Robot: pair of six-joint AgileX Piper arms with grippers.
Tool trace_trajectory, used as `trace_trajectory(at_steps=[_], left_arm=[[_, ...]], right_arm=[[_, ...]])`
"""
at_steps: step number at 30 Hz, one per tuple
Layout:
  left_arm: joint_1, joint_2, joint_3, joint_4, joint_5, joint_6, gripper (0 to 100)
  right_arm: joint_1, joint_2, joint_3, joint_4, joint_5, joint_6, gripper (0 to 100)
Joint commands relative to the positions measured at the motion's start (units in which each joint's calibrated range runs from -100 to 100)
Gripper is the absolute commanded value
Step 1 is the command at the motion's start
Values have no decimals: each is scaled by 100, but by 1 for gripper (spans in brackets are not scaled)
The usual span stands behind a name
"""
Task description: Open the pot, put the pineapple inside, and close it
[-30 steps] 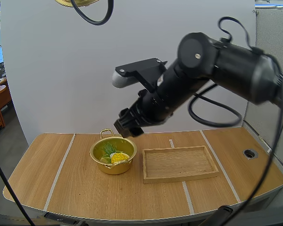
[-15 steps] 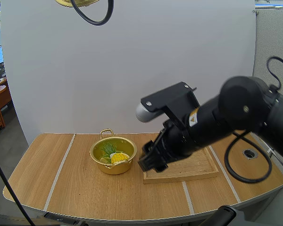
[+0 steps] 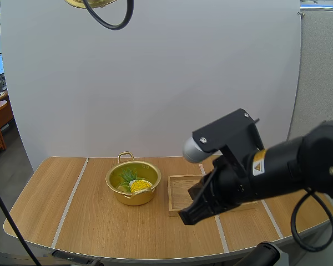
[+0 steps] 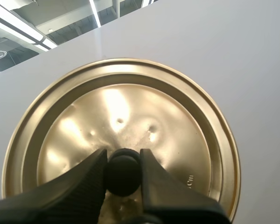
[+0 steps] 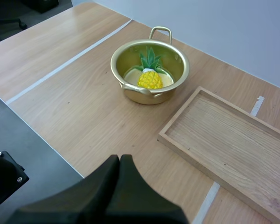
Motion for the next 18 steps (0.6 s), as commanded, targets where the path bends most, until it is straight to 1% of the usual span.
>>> trace_trajectory(at_steps=[1,18], left_arm=[[-23,-42,-52,68,-188,-58,0],[-23,-42,-52,68,-188,-58,0]], right_arm=[[-72,-182,46,17,7,17,0],[-72,-209,46,-7,7,17,0]])
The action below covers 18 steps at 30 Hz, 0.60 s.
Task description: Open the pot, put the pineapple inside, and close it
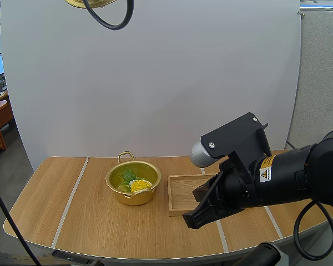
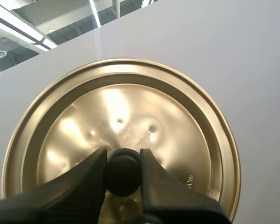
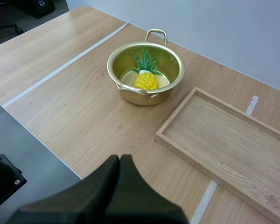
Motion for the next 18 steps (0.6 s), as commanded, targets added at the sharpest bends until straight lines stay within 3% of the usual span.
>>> trace_trajectory(at_steps=[1,6,15,18], left_arm=[[-23,-42,-52,68,-188,-58,0],[-23,-42,-52,56,-93,-58,0],[-23,32,-52,56,2934,-49,0],[-23,215,-52,56,3122,102,0]], right_arm=[[-24,-52,25,-7,-33,8,0],[-24,-52,25,-18,-33,-2,0],[-24,-52,25,-80,-33,-2,0],[-24,-52,25,-80,-33,-2,0]])
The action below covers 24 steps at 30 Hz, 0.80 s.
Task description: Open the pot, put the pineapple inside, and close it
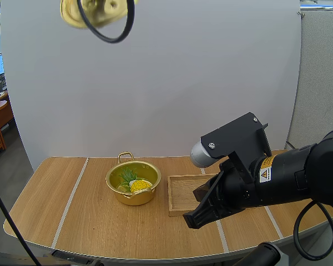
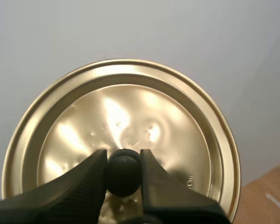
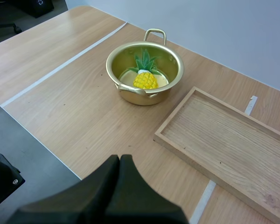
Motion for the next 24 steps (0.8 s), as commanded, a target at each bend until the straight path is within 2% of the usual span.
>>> trace_trajectory(at_steps=[1,8,17,24], left_arm=[[-23,201,-52,56,146,117,0],[-23,572,202,45,146,196,0],[-23,955,1502,-69,146,467,0],[-23,1505,2336,-530,146,467,0]], right_arm=[[-24,-52,25,-59,-33,-2,0],[-24,-52,25,-59,-33,-2,0],[-24,-52,25,-59,-33,-2,0],[-24,-52,25,-77,-33,-2,0]])
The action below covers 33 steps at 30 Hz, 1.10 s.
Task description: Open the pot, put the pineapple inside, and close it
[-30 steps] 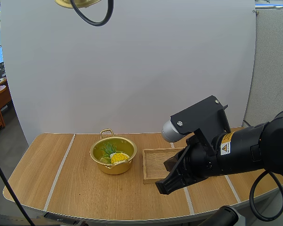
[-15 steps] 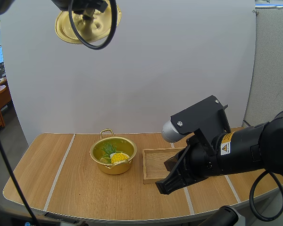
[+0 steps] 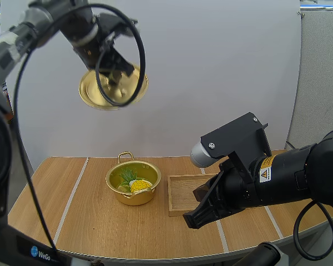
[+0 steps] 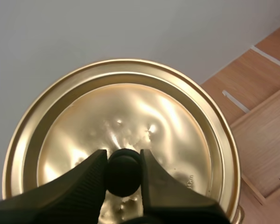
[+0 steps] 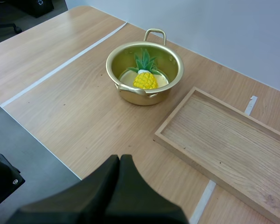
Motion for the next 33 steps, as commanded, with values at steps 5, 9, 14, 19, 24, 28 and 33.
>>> trace_trajectory(at_steps=[5,9,14,19,24,28,33], left_arm=[[-23,636,605,-380,0,19,0],[-23,1051,849,-380,0,19,0],[-23,1503,1091,-415,0,115,0],[-23,1629,1492,-428,0,252,0],[-23,1656,1987,-428,-300,363,0],[-23,1669,2193,-597,-702,555,0],[-23,1669,2268,-662,-1247,616,0]], right_arm=[[-24,-52,25,-77,-33,-2,0],[-24,-52,25,-77,-33,-2,0],[-24,-52,25,-86,-33,-2,0],[-24,-52,25,-86,-33,-2,0],[-24,-52,25,-86,-33,-2,0],[-24,-52,25,-86,-33,-2,0],[-24,-52,25,-86,-33,-2,0]])
